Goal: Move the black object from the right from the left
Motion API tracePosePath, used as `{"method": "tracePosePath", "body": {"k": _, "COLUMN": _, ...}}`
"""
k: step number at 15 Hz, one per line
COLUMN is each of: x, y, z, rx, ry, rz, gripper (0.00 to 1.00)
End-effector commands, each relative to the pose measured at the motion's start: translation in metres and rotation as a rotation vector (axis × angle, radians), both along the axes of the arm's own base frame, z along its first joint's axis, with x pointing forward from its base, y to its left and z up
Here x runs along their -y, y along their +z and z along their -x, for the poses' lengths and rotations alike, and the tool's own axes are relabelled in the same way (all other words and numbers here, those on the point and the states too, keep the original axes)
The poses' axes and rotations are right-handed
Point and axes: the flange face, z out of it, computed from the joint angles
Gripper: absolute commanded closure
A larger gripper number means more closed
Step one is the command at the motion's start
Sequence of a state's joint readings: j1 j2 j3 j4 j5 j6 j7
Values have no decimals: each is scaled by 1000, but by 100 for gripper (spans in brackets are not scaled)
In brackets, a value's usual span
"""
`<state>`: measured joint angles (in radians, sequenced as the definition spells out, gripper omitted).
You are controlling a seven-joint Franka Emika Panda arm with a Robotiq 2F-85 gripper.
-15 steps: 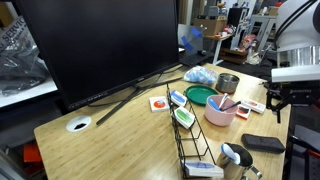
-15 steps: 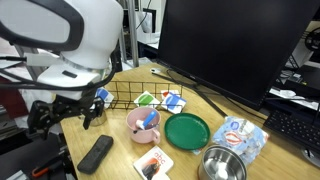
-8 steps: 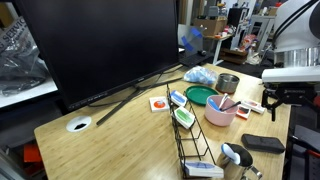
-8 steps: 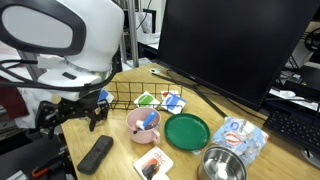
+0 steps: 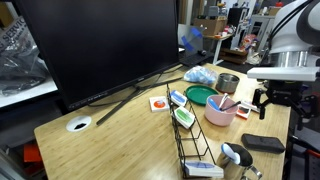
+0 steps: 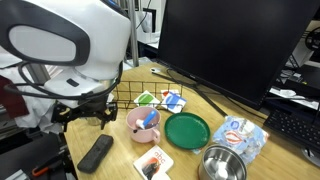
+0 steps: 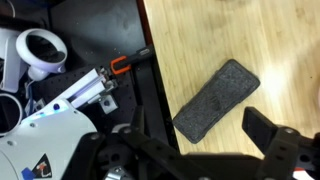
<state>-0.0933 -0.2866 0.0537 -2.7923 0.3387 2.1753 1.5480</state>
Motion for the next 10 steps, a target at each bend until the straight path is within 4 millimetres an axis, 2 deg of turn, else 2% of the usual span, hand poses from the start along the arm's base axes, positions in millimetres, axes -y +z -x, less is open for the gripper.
{"method": "tracePosePath", "body": {"k": 1, "x": 6, "y": -14, "z": -14, "rx": 48, "ry": -196, "rz": 23, "gripper": 0}}
{"method": "tracePosePath", "body": {"k": 7, "x": 14, "y": -37, "z": -30, "rx": 71, "ry": -482, "rz": 198, "gripper": 0}}
{"method": "tracePosePath", "body": {"k": 8, "x": 14, "y": -32, "z": -27, "rx": 66, "ry": -417, "rz": 156, "gripper": 0}}
{"method": "tracePosePath", "body": {"k": 10, "x": 15, "y": -38, "z": -28, "rx": 55, "ry": -461, "rz": 186, "gripper": 0}}
